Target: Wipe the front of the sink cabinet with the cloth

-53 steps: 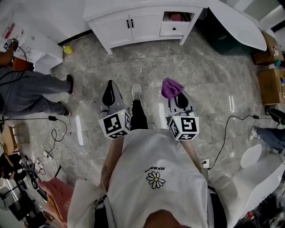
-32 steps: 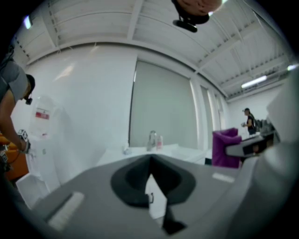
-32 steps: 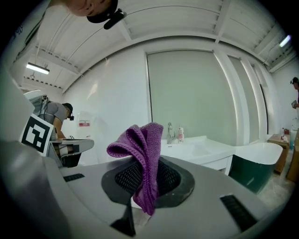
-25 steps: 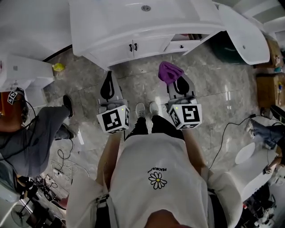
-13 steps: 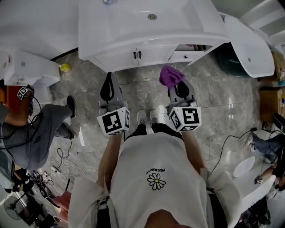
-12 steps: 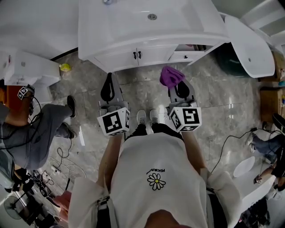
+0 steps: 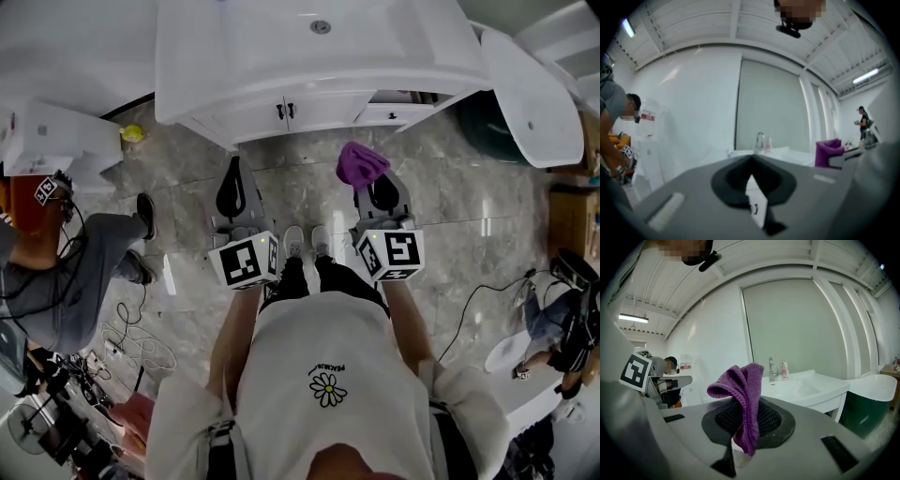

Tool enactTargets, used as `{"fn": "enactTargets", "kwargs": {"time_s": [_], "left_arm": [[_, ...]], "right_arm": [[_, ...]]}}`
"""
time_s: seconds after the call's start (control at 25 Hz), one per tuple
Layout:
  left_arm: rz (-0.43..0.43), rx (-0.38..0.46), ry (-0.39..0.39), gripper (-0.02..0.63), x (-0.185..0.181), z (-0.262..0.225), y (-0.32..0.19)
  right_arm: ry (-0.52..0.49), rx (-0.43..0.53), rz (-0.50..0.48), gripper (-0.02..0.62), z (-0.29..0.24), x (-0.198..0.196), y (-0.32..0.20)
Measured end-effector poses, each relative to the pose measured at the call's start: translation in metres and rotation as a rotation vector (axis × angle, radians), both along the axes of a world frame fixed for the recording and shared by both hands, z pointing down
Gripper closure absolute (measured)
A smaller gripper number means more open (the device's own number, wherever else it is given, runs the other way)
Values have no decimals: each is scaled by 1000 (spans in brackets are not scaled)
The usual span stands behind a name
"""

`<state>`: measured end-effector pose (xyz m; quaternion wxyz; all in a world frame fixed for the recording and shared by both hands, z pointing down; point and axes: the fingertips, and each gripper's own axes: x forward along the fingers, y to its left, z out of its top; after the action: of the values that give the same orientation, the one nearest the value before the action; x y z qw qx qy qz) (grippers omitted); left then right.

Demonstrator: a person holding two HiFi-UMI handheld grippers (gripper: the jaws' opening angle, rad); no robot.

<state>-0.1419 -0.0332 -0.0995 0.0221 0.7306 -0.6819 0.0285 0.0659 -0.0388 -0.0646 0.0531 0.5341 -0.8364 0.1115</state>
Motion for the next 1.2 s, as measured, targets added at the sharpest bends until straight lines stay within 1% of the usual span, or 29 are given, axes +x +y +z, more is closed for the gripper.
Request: {"fn": "enactTargets", "kwargs": {"time_s": [0.16, 0.32, 0.44, 0.56, 0.64, 0.72, 0.84, 0.96, 1.0, 1.12, 1.2], "left_arm": [[-3, 13, 5, 601, 3, 5, -18], [-36, 11, 9, 601, -6, 15, -39], [-39, 12, 7, 601, -10, 46, -61], [-48, 34, -13, 601, -16, 108, -89], [-78, 69, -36, 601, -19, 160, -102], [-84, 98, -53, 601, -19, 220, -118], [-40, 110, -58, 601, -12, 309, -145], [10, 140, -88, 601, -5, 384, -163], [16, 150, -78, 601, -5, 409, -166], [32, 174, -12, 601, -2, 474, -171], [63, 187, -16, 601, 6, 502, -172]], "right_arm": [[-3, 22, -12, 538, 1, -3, -22], [-18, 42, -21, 538, 5, -11, -50], [-23, 65, -25, 538, 29, -16, -76], [-41, 110, -12, 538, 78, -22, -99], [-54, 131, -12, 538, 128, -24, -110], [-59, 142, -9, 539, 187, -25, -126], [-71, 160, -6, 543, 273, -25, -156], [-98, 197, -18, 543, 344, -22, -174], [-112, 208, -22, 543, 366, -21, -177], [-161, 220, -45, 543, 422, -19, -180], [-157, 239, -64, 544, 445, -21, -180]]}}
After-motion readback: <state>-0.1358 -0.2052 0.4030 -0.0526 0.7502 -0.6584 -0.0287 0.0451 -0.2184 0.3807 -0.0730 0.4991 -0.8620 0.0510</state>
